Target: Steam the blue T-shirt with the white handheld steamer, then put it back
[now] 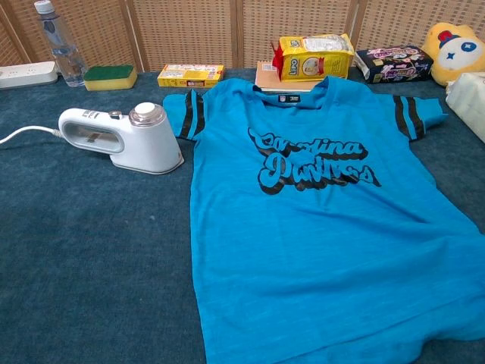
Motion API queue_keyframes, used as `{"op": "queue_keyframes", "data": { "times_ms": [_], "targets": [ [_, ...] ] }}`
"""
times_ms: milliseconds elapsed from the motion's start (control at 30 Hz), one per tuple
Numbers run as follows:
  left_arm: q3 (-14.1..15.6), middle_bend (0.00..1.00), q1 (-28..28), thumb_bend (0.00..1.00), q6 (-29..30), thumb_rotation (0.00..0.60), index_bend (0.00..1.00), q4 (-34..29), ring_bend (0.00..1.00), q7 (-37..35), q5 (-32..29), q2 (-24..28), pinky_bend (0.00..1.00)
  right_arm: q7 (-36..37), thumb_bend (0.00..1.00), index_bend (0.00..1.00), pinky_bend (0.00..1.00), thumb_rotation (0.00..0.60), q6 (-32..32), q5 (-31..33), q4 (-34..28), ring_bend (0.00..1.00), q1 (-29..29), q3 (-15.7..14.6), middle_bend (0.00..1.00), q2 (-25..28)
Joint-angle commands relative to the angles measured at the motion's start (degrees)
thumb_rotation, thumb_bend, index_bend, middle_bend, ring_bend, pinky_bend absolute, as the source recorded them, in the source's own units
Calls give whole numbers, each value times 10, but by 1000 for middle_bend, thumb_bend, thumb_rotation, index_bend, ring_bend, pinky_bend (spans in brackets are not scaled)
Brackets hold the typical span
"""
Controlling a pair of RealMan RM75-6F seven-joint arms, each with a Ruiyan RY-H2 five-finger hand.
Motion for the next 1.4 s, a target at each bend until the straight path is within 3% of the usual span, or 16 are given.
{"op": "queue_keyframes", "data": {
  "times_ms": [33,333,500,867,1400],
  "targets": [
    [0,338,-1,238,-3,600,261,1,215,1,-1,-2,245,-1,356,384,415,600,-1,0,0,394,1,1,402,-1],
    [0,338,2,238,8,600,260,4,215,-4,4,3,245,-3,356,368,415,600,2,-6,-1,394,1,-2,402,0],
    [1,338,0,238,11,600,261,0,215,2,13,13,245,2,348,301,415,600,10,-24,7,392,1,-9,398,-2],
    [7,338,1,238,20,600,260,-25,215,-6,37,37,245,-4,246,244,397,600,3,-75,23,332,18,-25,313,4],
    [9,337,-9,239,6,600,260,-42,215,0,42,48,245,-60,221,229,331,600,-26,-125,116,285,57,-34,292,-41]
  ]
}}
